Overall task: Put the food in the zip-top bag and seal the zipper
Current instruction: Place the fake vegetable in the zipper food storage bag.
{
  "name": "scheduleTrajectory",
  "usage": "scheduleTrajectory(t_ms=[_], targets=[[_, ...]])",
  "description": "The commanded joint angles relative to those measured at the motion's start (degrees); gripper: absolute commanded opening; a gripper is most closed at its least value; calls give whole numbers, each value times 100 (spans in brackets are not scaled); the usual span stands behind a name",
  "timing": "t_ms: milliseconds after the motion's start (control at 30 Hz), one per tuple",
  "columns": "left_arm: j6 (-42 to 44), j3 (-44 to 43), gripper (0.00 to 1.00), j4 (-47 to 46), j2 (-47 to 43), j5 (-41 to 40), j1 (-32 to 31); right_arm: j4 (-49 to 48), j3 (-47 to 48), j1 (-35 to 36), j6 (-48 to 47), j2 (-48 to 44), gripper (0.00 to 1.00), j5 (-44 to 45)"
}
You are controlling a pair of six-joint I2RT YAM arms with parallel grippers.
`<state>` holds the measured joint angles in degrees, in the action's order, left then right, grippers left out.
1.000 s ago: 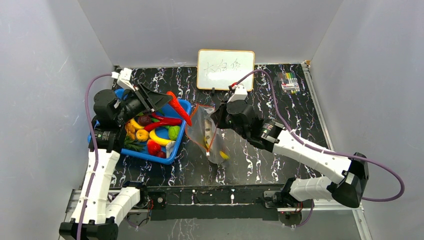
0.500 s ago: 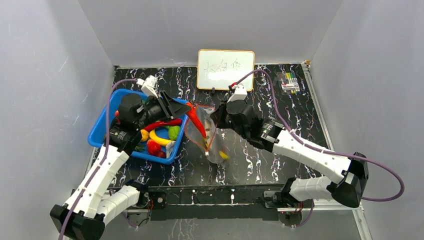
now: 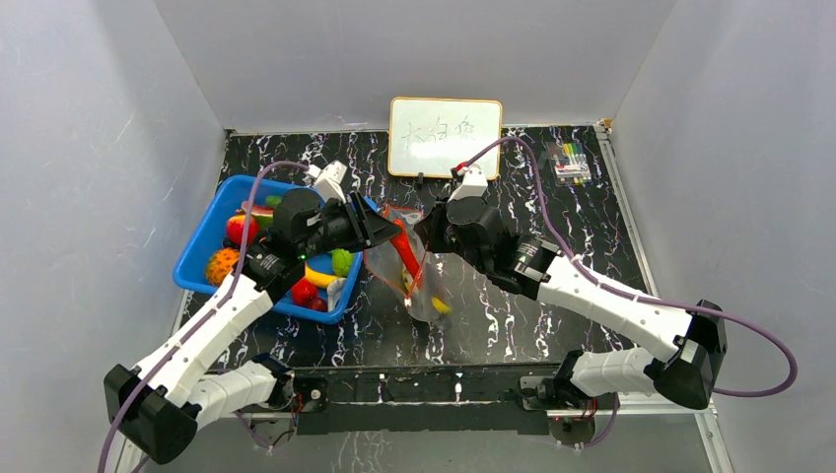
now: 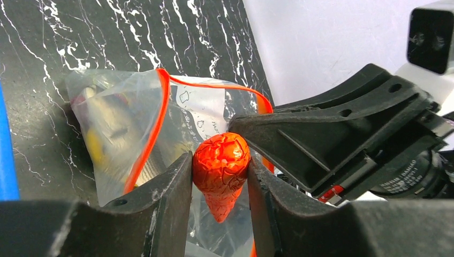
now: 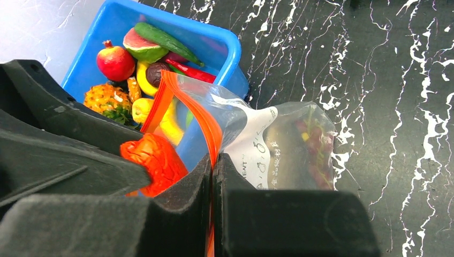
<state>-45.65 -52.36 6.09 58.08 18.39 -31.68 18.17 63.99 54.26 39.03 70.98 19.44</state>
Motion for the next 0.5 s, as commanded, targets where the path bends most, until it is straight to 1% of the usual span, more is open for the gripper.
scheduleTrajectory(t_ms=[0,233,367,467], targets=[[16,-20,32,-29,145,-132,-170,-463,183,5,12,-256,0,56],[133,-247,49,201,439,-161,-352,-481,123,2,34,-363,0,69],[150,-345,56,261,443,-249,-424,-481,98,6,43,-398,0,69],[189,-438,60,342,411,-287,-435,-481,80,7,41,-405,0,67]])
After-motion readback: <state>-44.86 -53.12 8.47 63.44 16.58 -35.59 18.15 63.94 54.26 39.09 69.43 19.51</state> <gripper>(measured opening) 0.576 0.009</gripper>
